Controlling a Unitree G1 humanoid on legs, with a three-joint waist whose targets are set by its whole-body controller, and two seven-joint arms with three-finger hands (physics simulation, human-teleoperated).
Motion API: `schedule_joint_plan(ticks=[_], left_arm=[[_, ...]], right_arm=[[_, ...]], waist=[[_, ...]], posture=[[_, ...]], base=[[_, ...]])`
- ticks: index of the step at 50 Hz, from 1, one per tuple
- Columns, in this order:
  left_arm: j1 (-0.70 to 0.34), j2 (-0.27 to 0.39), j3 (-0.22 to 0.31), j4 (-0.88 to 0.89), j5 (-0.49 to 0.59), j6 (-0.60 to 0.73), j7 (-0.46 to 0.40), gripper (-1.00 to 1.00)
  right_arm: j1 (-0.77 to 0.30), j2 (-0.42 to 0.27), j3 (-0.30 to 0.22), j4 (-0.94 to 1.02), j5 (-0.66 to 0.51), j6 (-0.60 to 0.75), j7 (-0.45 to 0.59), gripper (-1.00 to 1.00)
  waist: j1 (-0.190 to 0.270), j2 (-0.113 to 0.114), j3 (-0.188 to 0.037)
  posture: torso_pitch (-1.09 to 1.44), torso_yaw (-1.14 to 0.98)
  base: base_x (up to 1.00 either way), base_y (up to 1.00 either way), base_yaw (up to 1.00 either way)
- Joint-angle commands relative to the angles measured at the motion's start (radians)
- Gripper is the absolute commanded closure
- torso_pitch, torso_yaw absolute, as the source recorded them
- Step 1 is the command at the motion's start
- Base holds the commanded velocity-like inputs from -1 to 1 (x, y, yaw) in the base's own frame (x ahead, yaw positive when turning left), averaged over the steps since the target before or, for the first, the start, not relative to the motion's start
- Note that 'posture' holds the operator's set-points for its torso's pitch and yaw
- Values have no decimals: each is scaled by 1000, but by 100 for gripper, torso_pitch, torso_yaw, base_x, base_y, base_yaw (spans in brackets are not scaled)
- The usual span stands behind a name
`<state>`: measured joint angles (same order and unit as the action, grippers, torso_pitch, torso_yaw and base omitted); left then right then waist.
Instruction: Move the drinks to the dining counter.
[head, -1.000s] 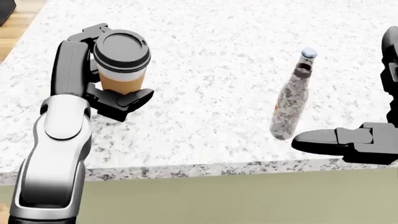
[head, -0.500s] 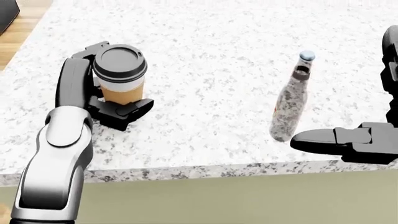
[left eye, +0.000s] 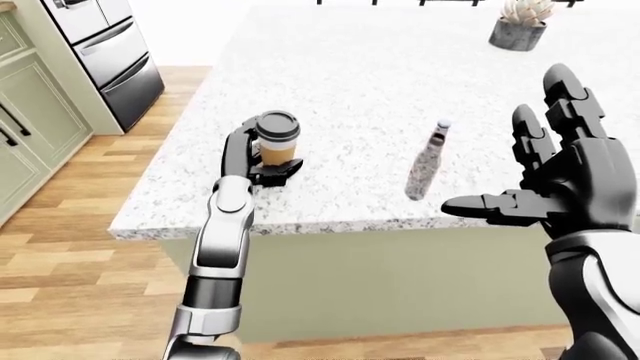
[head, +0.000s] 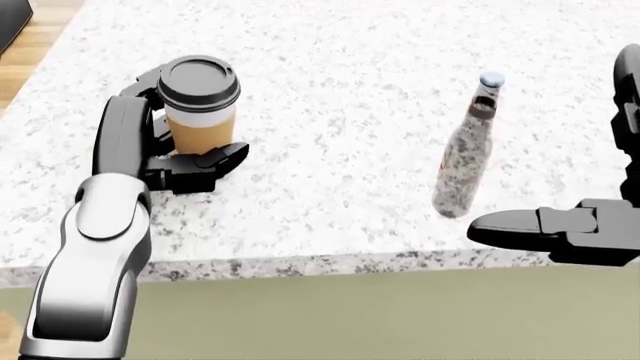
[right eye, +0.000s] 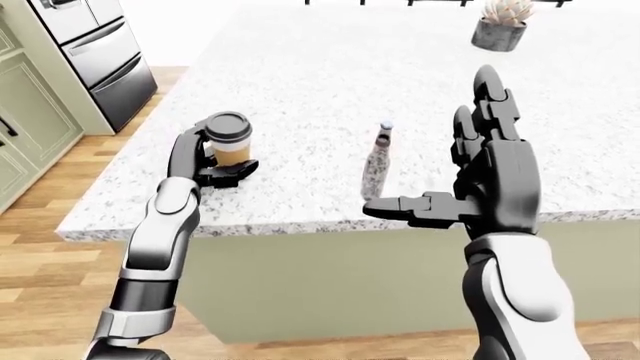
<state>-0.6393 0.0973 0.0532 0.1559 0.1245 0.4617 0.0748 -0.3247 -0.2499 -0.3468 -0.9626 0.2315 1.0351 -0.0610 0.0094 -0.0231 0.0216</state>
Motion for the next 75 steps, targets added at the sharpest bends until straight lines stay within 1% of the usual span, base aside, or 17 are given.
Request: schedule_joint_plan(ticks=[1, 17, 22, 23, 42, 44, 45, 48, 54, 60, 61, 64, 65, 66, 67, 70, 75], left_arm=[[-31, 5, 2, -33, 4, -23, 3, -18], [-25, 12, 8, -53, 4, -15, -1, -76], [-21, 20, 13, -87, 3, 8, -4, -76], [25, 62, 60, -261, -1, 106, -16, -100], [115, 119, 114, -713, -16, 381, -54, -100], [133, 133, 117, -811, -9, 440, -73, -100], [143, 138, 123, -865, -6, 470, -86, -100], [151, 147, 127, -982, 1, 556, -120, -100], [168, 147, 165, -1058, -11, 597, -153, -100], [177, 137, 153, -1084, -22, 619, -154, -100], [181, 138, 146, -1084, -17, 613, -151, -100], [174, 140, 140, -1095, -11, 629, -153, -100], [173, 138, 134, -1099, -8, 631, -154, -100], [171, 136, 127, -1102, -5, 633, -152, -100], [168, 134, 122, -1101, -1, 633, -153, -100], [168, 123, 107, -1114, 0, 651, -156, -100], [167, 123, 99, -1118, 11, 651, -169, -100]], right_arm=[[-18, -9, -7, -20, -2, -34, 1, -100], [-10, -7, -10, -28, 3, -38, 1, -100], [-11, -7, -10, -33, 5, -34, 0, -100], [-30, -14, -19, -52, 15, -4, -3, -100], [-33, -32, -43, -68, 41, 5, -16, -100], [-37, -36, -44, -72, 41, 26, -25, -100], [-36, -36, -43, -73, 42, 34, -25, -100], [-35, -35, -47, -83, 45, 43, -25, -100], [-37, -39, -53, -84, 63, 44, -26, -100], [-20, -25, -52, -77, 84, 32, -14, -100], [-27, -10, -69, -74, 112, 48, -13, -100], [-27, -17, -81, -77, 153, 52, -27, -100], [-25, -20, -79, -74, 158, 47, -33, -100], [-24, -22, -79, -73, 162, 44, -37, -100], [-19, -25, -77, -72, 165, 41, -41, -100], [-26, -31, -74, -70, 180, 50, -57, -100], [-24, -34, -77, -72, 206, 45, -71, -100]], waist=[[0, -2, -20], [-1, -2, -23], [-1, -1, -24], [-1, -1, -25], [-6, 8, -15], [-5, 16, -29], [-7, 17, -63], [-8, 20, -37], [-9, 21, -33], [-6, -14, -22], [-6, 0, -29], [-10, 49, 38], [-6, 72, 44], [-2, 127, 16], [2, 88, 63], [-18, 85, 13], [-22, 46, 17]], posture=[[0, 0], [0, 0], [0, 0], [0, 0], [0, 0], [0, 0], [0, 0], [0, 0], [0, 0], [0, 0], [0, 0], [0, 0], [0, 0], [0, 0], [0, 0], [0, 0], [0, 0]], base=[[0, 0, 0], [0, 0, 0], [0, 0, 0], [0, 0, 0], [0, 0, 0], [-39, 0, 0], [-100, 0, 0], [-100, 0, 0], [-100, 0, 0], [-95, 0, 0], [-33, 0, 0], [-23, 0, -64], [-17, 0, -100], [-16, 0, -100], [-16, 0, -100], [-16, 0, -100], [-17, 0, -100]])
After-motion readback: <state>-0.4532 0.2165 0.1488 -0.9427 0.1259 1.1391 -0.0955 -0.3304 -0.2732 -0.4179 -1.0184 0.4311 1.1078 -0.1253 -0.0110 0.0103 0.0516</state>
